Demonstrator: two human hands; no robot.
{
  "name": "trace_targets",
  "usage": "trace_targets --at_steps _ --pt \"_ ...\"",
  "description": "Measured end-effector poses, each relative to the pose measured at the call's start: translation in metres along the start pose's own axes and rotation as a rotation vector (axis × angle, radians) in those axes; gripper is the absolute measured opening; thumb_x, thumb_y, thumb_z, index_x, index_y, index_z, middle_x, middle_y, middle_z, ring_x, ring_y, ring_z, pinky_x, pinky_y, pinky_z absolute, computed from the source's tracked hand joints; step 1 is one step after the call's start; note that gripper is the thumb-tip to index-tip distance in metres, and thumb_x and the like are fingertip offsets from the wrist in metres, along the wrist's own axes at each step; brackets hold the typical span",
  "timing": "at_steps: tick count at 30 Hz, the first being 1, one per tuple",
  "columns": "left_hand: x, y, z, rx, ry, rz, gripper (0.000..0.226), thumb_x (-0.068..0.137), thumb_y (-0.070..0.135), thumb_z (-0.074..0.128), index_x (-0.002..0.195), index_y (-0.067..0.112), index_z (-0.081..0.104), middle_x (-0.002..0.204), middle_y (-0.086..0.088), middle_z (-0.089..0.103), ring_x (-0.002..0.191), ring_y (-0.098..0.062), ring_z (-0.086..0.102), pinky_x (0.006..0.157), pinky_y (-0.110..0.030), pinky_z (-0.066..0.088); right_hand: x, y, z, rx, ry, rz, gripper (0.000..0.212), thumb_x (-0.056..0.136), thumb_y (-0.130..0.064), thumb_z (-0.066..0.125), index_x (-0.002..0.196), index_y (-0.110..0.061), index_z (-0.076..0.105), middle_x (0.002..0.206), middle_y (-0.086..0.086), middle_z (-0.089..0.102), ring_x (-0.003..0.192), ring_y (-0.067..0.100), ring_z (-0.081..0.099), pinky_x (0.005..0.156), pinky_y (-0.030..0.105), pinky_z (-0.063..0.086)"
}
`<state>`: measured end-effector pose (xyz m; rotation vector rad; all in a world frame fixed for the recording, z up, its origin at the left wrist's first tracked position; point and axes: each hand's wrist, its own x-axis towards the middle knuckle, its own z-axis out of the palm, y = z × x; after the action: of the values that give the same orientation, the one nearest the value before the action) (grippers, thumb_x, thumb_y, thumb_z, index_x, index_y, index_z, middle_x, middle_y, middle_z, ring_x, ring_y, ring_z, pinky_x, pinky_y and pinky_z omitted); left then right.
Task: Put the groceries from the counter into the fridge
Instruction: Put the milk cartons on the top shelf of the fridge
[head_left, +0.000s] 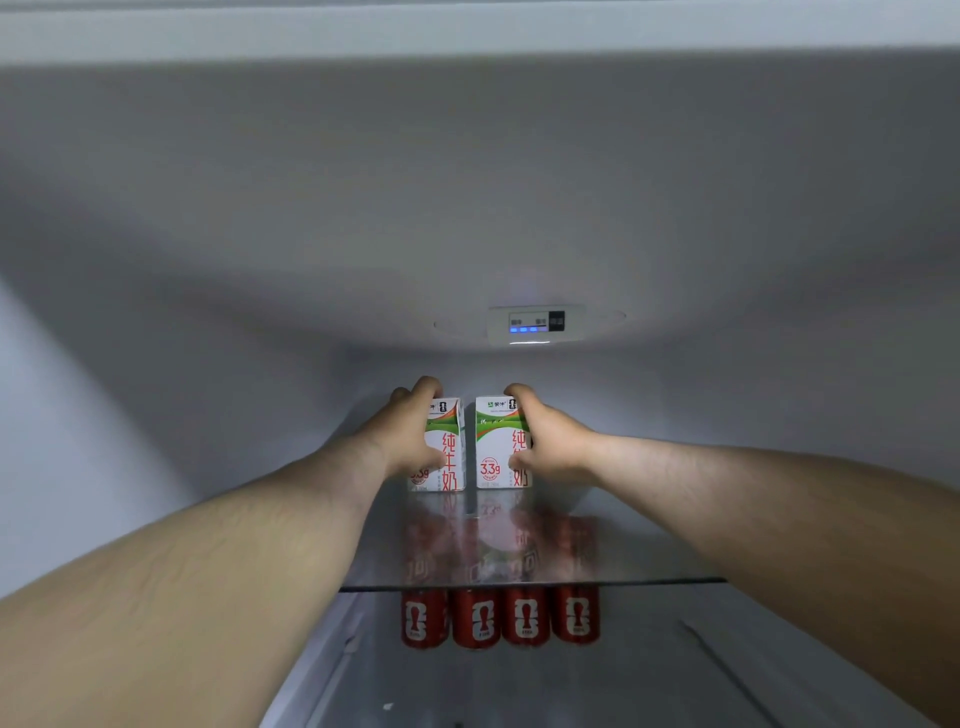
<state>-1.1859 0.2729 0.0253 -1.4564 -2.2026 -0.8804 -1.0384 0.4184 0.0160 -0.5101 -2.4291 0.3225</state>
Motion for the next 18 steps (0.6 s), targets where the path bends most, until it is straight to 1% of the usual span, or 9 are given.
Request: trace_targets --at_steps 3,5,7,12,14,16,18 --pt "-0.0016 0.0012 -0.0013 0.009 -0.001 0.0 0.07 0.073 0.01 0.081 0.127 0.026 0.038 0.115 -0.004 0.047 0.085 -0.017 0.056 0.055 -0.017 0.038 -0.0001 0.0011 0.0003 0.0 0.003 0.004 0.083 0.084 -0.008 0.07 0.147 -0.024 0.019 0.12 0.008 0.064 0.101 0.025 0.064 0.09 0.036 0.054" --pt "-0.0025 0.0016 -0.0022 0.015 0.003 -0.005 0.07 0.073 0.01 0.081 0.127 0.027 0.038 0.114 -0.003 0.048 0.084 -0.016 0.055 0.051 -0.012 0.033 0.0 0.0011 0.0004 0.001 0.0 0.012 0.083 0.085 -0.008 0.07 0.148 -0.025 0.018 0.12 0.007 0.064 0.102 0.025 0.064 0.089 0.034 0.053" --pt "-0.0045 0.0029 -0.0039 0.037 0.006 -0.006 0.071 0.073 0.011 0.081 0.127 0.027 0.038 0.115 -0.002 0.049 0.083 -0.014 0.054 0.048 -0.011 0.03 -0.0006 0.0002 0.0 0.008 -0.006 0.02 0.083 0.086 -0.008 0.069 0.149 -0.025 0.016 0.12 0.006 0.064 0.102 0.024 0.063 0.088 0.032 0.052" --pt "-0.0069 0.0052 -0.005 0.045 0.001 -0.011 0.07 0.072 0.011 0.081 0.126 0.027 0.038 0.115 -0.002 0.051 0.08 -0.011 0.055 0.047 -0.012 0.032 -0.0013 0.0002 0.001 -0.011 -0.003 0.032 0.084 0.087 -0.008 0.068 0.149 -0.027 0.015 0.122 0.007 0.064 0.103 0.025 0.064 0.092 0.037 0.053" --pt "-0.0077 0.0061 -0.0056 0.041 -0.002 -0.012 0.069 0.072 0.011 0.08 0.124 0.027 0.039 0.114 -0.003 0.052 0.08 -0.012 0.055 0.048 -0.012 0.032 -0.0016 0.0001 0.0005 -0.014 -0.008 0.03 0.087 0.086 -0.009 0.068 0.15 -0.027 0.013 0.123 0.008 0.064 0.104 0.025 0.064 0.093 0.038 0.054" --pt "-0.0083 0.0053 -0.0064 0.048 -0.001 -0.011 0.068 0.071 0.013 0.08 0.123 0.027 0.039 0.113 -0.003 0.055 0.081 -0.013 0.055 0.048 -0.012 0.031 -0.0032 -0.0011 -0.0015 -0.01 -0.015 0.023 0.092 0.085 -0.011 0.069 0.153 -0.029 0.01 0.125 0.006 0.064 0.104 0.024 0.064 0.093 0.036 0.054" --pt "-0.0079 0.0026 -0.0069 0.048 0.003 -0.007 0.07 0.069 0.015 0.081 0.124 0.026 0.04 0.113 -0.002 0.057 0.084 -0.014 0.055 0.05 -0.011 0.029 -0.0057 -0.0028 -0.005 0.0 -0.03 0.003 0.098 0.083 -0.014 0.072 0.155 -0.032 0.008 0.126 0.0 0.062 0.106 0.021 0.063 0.093 0.032 0.053"
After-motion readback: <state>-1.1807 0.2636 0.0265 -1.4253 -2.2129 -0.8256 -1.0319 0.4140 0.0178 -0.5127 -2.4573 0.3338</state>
